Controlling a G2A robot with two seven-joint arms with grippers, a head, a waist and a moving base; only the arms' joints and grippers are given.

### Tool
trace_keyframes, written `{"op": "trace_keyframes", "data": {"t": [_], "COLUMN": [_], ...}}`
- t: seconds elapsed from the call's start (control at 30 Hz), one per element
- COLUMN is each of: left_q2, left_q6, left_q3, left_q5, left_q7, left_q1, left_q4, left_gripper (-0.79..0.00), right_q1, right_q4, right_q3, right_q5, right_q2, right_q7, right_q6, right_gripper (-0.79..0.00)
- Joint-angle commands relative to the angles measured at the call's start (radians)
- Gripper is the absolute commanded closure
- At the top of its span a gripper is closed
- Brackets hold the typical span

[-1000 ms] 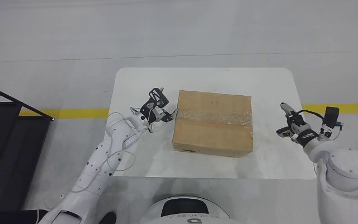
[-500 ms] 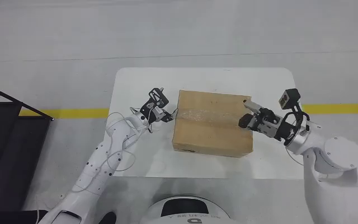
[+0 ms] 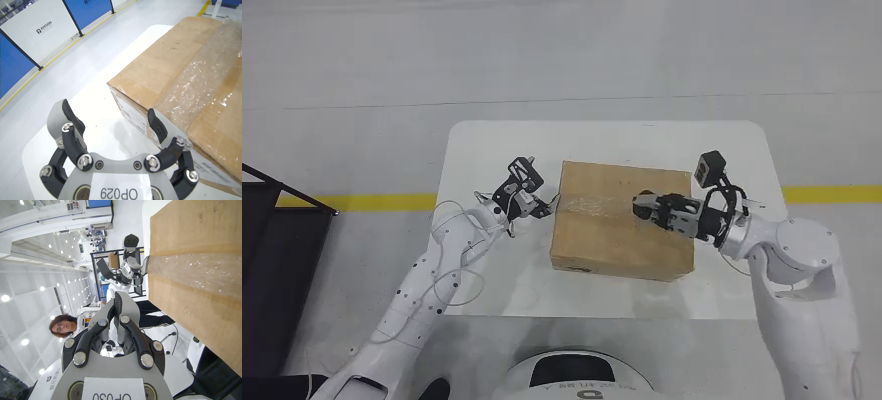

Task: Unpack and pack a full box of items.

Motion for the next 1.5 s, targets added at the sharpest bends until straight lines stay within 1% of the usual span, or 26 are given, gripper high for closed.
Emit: {"op": "trace_keyframes", "data": {"t": [0.0, 0.03, 0.07, 0.1, 0.17, 0.2, 0.23, 0.27, 0.4, 0.6, 0.77, 0.87, 0.97, 1.03, 1.27, 1.37, 1.47], "left_q2": [0.000, 0.000, 0.000, 0.000, 0.000, 0.000, 0.000, 0.000, 0.000, 0.000, 0.000, 0.000, 0.000, 0.000, 0.000, 0.000, 0.000], "left_q6": [0.000, 0.000, 0.000, 0.000, 0.000, 0.000, 0.000, 0.000, 0.000, 0.000, 0.000, 0.000, 0.000, 0.000, 0.000, 0.000, 0.000], "left_q3": [0.000, 0.000, 0.000, 0.000, 0.000, 0.000, 0.000, 0.000, 0.000, 0.000, 0.000, 0.000, 0.000, 0.000, 0.000, 0.000, 0.000], "left_q5": [0.000, 0.000, 0.000, 0.000, 0.000, 0.000, 0.000, 0.000, 0.000, 0.000, 0.000, 0.000, 0.000, 0.000, 0.000, 0.000, 0.000], "left_q7": [0.000, 0.000, 0.000, 0.000, 0.000, 0.000, 0.000, 0.000, 0.000, 0.000, 0.000, 0.000, 0.000, 0.000, 0.000, 0.000, 0.000], "left_q1": [0.000, 0.000, 0.000, 0.000, 0.000, 0.000, 0.000, 0.000, 0.000, 0.000, 0.000, 0.000, 0.000, 0.000, 0.000, 0.000, 0.000], "left_q4": [0.000, 0.000, 0.000, 0.000, 0.000, 0.000, 0.000, 0.000, 0.000, 0.000, 0.000, 0.000, 0.000, 0.000, 0.000, 0.000, 0.000], "left_gripper": [-0.785, -0.785, -0.785, -0.785, -0.785, -0.785, -0.785, -0.785, -0.785, -0.785, -0.785, -0.785, -0.785, -0.785, -0.785, -0.785, -0.785], "right_q1": [0.004, 0.011, 0.028, 0.040, 0.108, 0.131, 0.179, 0.215, 0.325, 0.354, 0.411, 0.427, 0.450, 0.471, 0.512, 0.514, 0.515], "right_q4": [-0.081, -0.110, -0.146, -0.151, -0.126, -0.111, -0.072, -0.038, 0.095, 0.132, 0.222, 0.253, 0.285, 0.308, 0.358, 0.354, 0.337], "right_q3": [-0.072, -0.114, -0.186, -0.223, -0.345, -0.378, -0.436, -0.470, -0.550, -0.592, -0.628, -0.633, -0.640, -0.660, -0.702, -0.698, -0.692], "right_q5": [-0.135, -0.201, -0.273, -0.298, -0.369, -0.381, -0.390, -0.388, -0.321, -0.337, -0.307, -0.276, -0.251, -0.240, -0.215, -0.211, -0.217], "right_q2": [0.005, 0.006, 0.005, 0.005, 0.000, -0.003, -0.010, -0.017, -0.042, -0.046, -0.064, -0.073, -0.081, -0.088, -0.104, -0.105, -0.100], "right_q7": [-0.031, -0.056, -0.088, -0.095, -0.114, -0.118, -0.128, -0.147, -0.191, -0.214, -0.284, -0.326, -0.346, -0.360, -0.382, -0.385, -0.367], "right_q6": [0.039, 0.074, 0.119, 0.139, 0.198, 0.214, 0.239, 0.256, 0.308, 0.358, 0.351, 0.343, 0.336, 0.348, 0.372, 0.386, 0.421], "right_gripper": [0.000, 0.000, 0.000, 0.000, 0.000, 0.000, 0.000, 0.000, 0.000, 0.000, 0.000, 0.000, 0.000, 0.000, 0.000, 0.000, 0.000]}}
